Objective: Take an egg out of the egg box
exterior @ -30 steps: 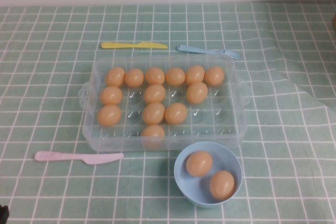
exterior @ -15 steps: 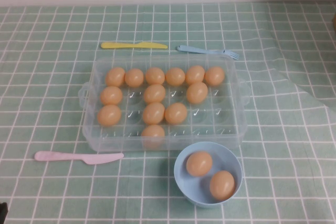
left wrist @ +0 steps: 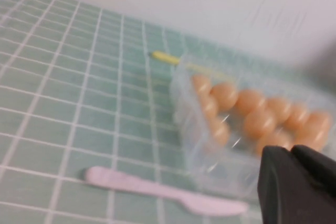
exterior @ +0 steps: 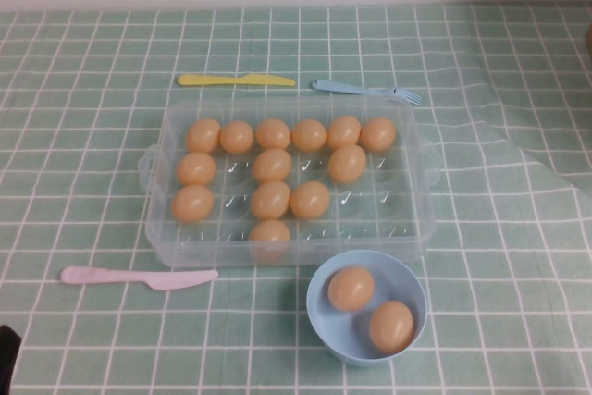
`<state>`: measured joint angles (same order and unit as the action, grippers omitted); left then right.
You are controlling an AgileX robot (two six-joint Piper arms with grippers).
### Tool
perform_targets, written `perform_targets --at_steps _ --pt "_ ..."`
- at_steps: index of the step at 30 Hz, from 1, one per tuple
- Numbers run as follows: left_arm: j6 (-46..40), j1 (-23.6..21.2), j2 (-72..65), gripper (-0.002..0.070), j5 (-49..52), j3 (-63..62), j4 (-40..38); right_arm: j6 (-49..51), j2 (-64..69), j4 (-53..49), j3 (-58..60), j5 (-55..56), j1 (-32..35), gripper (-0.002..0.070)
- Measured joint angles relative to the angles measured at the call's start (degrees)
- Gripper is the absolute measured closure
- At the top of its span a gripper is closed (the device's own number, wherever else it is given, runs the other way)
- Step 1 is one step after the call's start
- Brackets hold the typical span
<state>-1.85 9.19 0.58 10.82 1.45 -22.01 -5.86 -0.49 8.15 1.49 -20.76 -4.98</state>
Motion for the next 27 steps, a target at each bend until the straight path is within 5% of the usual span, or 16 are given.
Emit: perform_targets --at_steps 4,15,23,27 --pt "0.9 0.0 0.0 0.068 -4.2 0.0 -7.7 0.0 0.0 0.0 0.0 0.0 0.0 0.0694" --pt "2.8 0.0 -2.1 0.0679 -1.7 -5.6 -9.6 0.0 0.0 0.0 0.0 0.0 0.0 0.0694" --pt "1.1 0.0 -23.2 0.0679 17.9 -24.2 -1.9 0.0 0.0 0.0 0.0 0.0 0.0 0.0694" --pt "-8.3 0.0 -35.3 0.0679 29.0 -34.6 0.1 0.0 0.0 0.0 0.0 0.0 0.0 0.0694"
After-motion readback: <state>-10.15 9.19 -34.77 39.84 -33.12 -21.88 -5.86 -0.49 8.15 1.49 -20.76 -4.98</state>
